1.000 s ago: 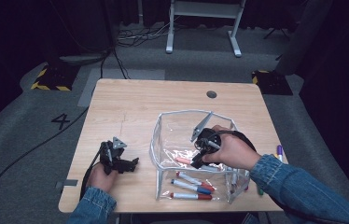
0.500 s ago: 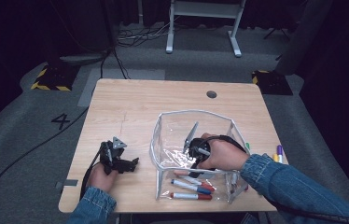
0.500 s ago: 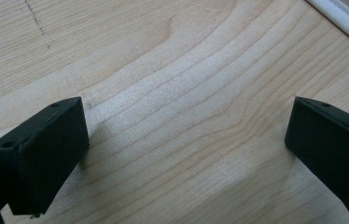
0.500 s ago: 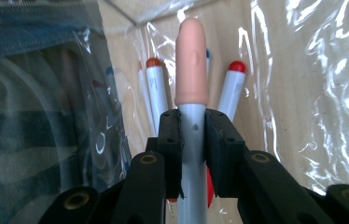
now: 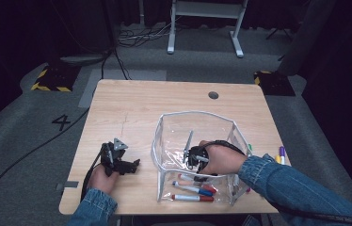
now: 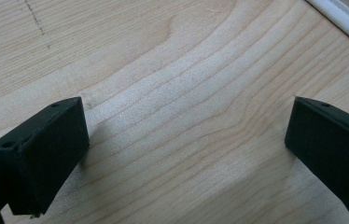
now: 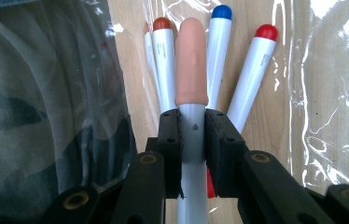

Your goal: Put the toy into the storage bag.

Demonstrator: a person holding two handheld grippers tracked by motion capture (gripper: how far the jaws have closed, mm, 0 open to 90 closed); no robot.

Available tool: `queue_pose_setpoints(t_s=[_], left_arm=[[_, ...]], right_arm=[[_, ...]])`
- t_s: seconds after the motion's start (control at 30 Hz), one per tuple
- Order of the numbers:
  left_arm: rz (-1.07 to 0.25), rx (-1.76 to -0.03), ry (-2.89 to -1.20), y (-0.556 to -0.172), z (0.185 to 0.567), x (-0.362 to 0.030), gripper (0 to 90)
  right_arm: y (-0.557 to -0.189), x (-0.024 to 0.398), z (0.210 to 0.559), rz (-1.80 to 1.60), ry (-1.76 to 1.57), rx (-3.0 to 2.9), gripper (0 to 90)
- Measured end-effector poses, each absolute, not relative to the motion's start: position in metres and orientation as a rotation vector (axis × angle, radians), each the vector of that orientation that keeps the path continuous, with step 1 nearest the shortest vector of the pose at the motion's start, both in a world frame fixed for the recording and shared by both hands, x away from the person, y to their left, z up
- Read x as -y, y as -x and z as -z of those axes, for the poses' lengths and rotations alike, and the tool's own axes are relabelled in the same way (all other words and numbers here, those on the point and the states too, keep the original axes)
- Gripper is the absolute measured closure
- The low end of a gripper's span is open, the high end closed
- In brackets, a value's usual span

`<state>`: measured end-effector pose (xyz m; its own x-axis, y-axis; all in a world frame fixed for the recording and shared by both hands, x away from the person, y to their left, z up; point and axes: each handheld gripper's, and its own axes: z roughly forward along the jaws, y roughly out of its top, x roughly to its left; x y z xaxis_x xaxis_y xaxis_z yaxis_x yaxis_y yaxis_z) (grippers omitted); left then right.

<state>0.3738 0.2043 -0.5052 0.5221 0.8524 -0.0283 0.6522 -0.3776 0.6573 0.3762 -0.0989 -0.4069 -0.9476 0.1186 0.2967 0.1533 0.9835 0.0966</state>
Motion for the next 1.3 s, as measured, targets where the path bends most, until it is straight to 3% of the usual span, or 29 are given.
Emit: queue_pose_setpoints(t_s=[0.07,0.13,0.3,0.8,0.93,1.0,1.03,1.17,1.3], left_arm=[[-0.422,-1.218,-2.148,-0.374,0.505,-0.204,0.0],[-0.422,-1.218,-2.148,-0.374,0.505,-0.204,0.0],[-0.422,-1.218,-2.148,-0.374,0.505,-0.204,0.0],[-0.423,-1.223,-2.148,-0.374,0.505,-0.204,0.0],[-0.423,-1.223,-2.149,-0.374,0.505,-0.204,0.0],[-0.423,-1.225,-2.146,-0.374,0.505,-0.204,0.0],[-0.424,-1.222,-2.149,-0.374,0.505,-0.204,0.0],[-0.423,-1.226,-2.145,-0.374,0.505,-0.204,0.0],[-0.423,-1.225,-2.146,-0.374,0.505,-0.204,0.0]], right_arm=[[-0.376,0.098,0.409,0.172,0.193,2.845,72.0],[-0.378,0.098,0.411,0.204,0.224,2.864,56.7],[-0.381,0.101,0.406,0.271,0.329,2.854,46.7],[-0.378,0.143,0.314,0.9,0.559,2.933,44.3],[-0.374,0.172,0.296,1.026,0.644,2.935,46.0],[-0.372,0.191,0.288,1.029,0.752,2.952,55.4],[-0.371,0.2,0.285,1.037,0.779,2.959,55.6],[-0.369,0.242,0.274,1.124,0.808,2.94,55.4],[-0.369,0.28,0.278,1.041,0.879,2.967,47.5]])
